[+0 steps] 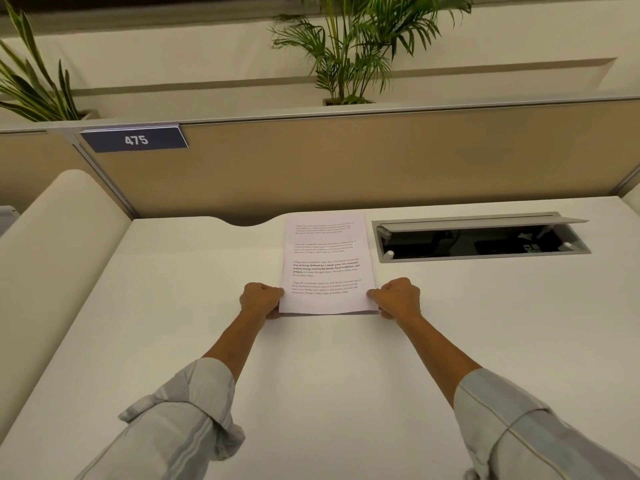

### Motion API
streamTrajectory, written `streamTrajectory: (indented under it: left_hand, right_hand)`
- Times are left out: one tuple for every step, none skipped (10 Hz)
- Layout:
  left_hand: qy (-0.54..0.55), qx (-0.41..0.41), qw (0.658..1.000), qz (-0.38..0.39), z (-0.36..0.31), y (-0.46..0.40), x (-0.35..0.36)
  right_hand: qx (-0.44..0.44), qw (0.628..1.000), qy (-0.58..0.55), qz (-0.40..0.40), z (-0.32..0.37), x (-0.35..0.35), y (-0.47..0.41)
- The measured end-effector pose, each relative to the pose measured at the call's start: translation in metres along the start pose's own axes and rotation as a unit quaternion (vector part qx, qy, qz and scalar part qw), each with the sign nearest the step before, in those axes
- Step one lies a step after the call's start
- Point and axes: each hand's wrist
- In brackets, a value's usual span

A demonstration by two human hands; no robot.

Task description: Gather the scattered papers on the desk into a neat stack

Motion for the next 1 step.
streamTrajectory:
  left_hand:
    - [-0.005, 0.023, 1.0, -0.021, -0.0033, 0.0055, -0.005]
  right_hand:
    - [0.003, 1.0, 0.011, -0.007, 0.003, -0.0105, 0.0064]
Point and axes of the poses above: each hand's wrist, its own y-axis away from the middle knuckle, its own x-axis out of the palm, z = x × y, and after that the axes turned 11 degrees about y, right-handed
